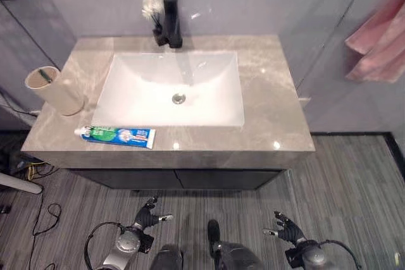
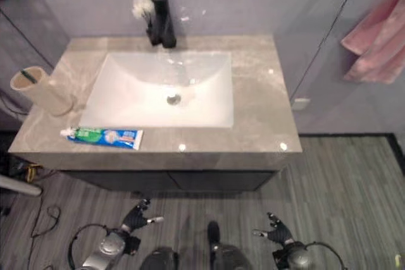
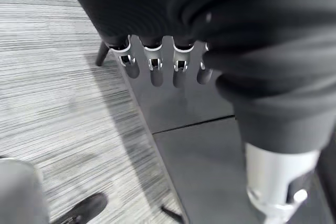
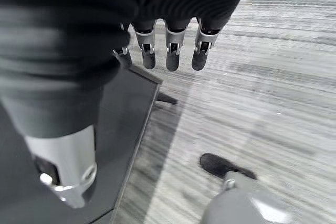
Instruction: Put brush and paste in cup on sink, flatten towel.
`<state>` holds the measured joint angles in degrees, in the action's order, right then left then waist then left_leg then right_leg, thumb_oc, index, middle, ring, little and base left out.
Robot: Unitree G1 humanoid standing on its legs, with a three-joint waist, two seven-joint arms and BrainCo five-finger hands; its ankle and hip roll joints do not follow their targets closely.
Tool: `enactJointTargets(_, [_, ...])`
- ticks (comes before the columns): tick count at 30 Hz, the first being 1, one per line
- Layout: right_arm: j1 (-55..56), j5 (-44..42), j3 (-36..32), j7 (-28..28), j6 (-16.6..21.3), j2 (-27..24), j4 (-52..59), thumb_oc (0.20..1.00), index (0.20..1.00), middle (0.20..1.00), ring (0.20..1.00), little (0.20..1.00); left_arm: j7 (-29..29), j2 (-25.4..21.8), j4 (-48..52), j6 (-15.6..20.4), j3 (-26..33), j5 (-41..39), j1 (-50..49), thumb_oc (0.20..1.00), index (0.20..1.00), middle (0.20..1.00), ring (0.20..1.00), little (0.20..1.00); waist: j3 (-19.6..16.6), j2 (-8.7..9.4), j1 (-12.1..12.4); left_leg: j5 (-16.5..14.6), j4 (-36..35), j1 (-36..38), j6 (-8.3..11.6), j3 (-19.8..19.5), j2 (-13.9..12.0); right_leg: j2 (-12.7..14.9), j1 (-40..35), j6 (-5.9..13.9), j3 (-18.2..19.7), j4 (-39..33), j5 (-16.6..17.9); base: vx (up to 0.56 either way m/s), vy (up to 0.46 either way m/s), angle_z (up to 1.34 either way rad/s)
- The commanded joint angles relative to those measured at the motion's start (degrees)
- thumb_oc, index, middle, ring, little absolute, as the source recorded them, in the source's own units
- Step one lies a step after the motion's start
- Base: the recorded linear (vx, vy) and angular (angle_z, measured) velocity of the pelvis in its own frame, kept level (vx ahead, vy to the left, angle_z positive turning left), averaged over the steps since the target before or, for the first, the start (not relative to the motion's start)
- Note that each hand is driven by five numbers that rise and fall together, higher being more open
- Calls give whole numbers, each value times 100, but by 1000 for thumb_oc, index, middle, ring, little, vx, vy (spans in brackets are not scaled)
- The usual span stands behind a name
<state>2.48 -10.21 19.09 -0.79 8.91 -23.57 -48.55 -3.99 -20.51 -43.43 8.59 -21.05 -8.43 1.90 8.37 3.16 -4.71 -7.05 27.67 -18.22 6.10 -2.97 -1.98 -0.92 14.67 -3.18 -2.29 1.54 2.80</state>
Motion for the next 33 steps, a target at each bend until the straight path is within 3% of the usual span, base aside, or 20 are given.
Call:
enactJointTargets(1, [87, 138, -365, -321, 237, -189, 64, 1000, 1000, 1000, 1000, 1000, -63, -235, 437, 258, 65, 71, -202, 1000, 1000, 1000, 1000, 1000, 24, -190, 112, 1301, -2511, 504, -168, 404, -406, 150, -535, 751, 400, 531, -251, 308, 375, 57])
enactJointTargets(2, [96, 167, -372, -183, 194, -219, -43, 1000, 1000, 1000, 1000, 1000, -21, -282, 549, 212, 112, 48, -377, 1000, 1000, 1000, 1000, 1000, 16, -301, 142, 1327, -2622, 683, -170, 187, -467, 190, -619, 828, 552, 769, -437, 203, 337, 45])
enactJointTargets(5, [71, 268, -316, -148, 179, -190, -175, 1000, 1000, 1000, 1000, 1000, 46, -324, 522, 209, 104, 94, -396, 1000, 1000, 1000, 1000, 1000, -30, -334, 143, 1303, -2663, 767, -167, 244, -390, 256, -582, 890, 563, 806, -347, 91, 174, -48])
enactJointTargets(9, [-12, 448, -275, -88, 87, 0, -670, 1000, 1000, 1000, 1000, 1000, 155, -436, 552, 234, 129, 203, -463, 1000, 1000, 1000, 1000, 1000, -234, -277, 225, 1035, -2859, 1159, -345, 659, -142, 550, -799, 1133, 764, 405, -128, 129, 268, -95])
enactJointTargets(11, [16, 679, -165, -57, 69, 31, -632, 1000, 1000, 1000, 1000, 1000, 194, -469, 556, 241, 150, 279, -577, 1000, 1000, 1000, 1000, 1000, -317, -263, 287, 1025, -3121, 1379, -393, 814, -60, 688, -883, 1287, 714, 121, 56, 57, 192, -43])
enactJointTargets(19, [16, 844, -69, -113, 50, 106, -682, 1000, 1000, 1000, 1000, 1000, 184, -480, 507, 241, 191, 307, -740, 1000, 1000, 1000, 1000, 1000, -411, -226, 365, 1021, -3267, 1393, -360, 833, -49, 810, -955, 1348, 415, -149, 219, 1, 42, -4])
enactJointTargets(21, [-49, 864, -98, -153, 73, 93, -648, 1000, 1000, 1000, 1000, 1000, 330, -714, 930, 268, 134, 463, -955, 1000, 1000, 1000, 1000, 1000, -380, -230, 427, 1045, -3267, 1418, -310, 883, -95, 856, -996, 1374, 67, -230, 333, 0, 0, 0])
enactJointTargets(23, [-69, 878, -86, -138, 88, 72, -594, 1000, 1000, 1000, 1000, 1000, 439, -871, 1197, 270, 44, 600, -1001, 1000, 1000, 1000, 1000, 1000, -378, -236, 413, 1058, -3267, 1404, -297, 866, -101, 847, -1004, 1380, 81, -273, 364, -10, -3, 2])
enactJointTargets(25, [-188, 1166, 95, -63, 85, -54, -630, 1000, 1000, 1000, 1000, 1000, 877, -1191, 1511, 306, -375, 1107, -952, 1000, 1000, 1000, 1000, 1000, -454, -230, 394, 995, -3267, 1460, -260, 833, -96, 926, -1171, 1371, 103, -539, 377, 1, -28, 10])
enactJointTargets(31, [-497, 1308, 311, -79, -60, 82, -1183, 1000, 1000, 1000, 1000, 1000, 912, -846, 1398, 185, -1003, 1780, -211, 1000, 1000, 1000, 1000, 1000, -593, -240, 371, 899, -3267, 1655, -260, 951, -157, 914, -1224, 1394, 226, -654, 367, 8, -18, -2])
enactJointTargets(32, [-599, 1320, 343, -82, -128, 168, -1447, 1000, 1000, 1000, 1000, 1000, 903, -754, 1306, 172, -1259, 2086, 73, 1000, 1000, 1000, 1000, 1000, -604, -243, 369, 883, -3267, 1663, -260, 980, -165, 915, -1205, 1412, 268, -654, 365, -38, -26, -11])
enactJointTargets(33, [-789, 1254, 357, -80, -263, 330, -1942, 1000, 1000, 1000, 1000, 1000, 849, -718, 1481, 192, -1834, 2908, 742, 1000, 1000, 1000, 1000, 1000, -639, -258, 335, 803, -3267, 1696, -265, 1040, -183, 894, -1168, 1447, 369, -654, 340, -72, -35, -15])
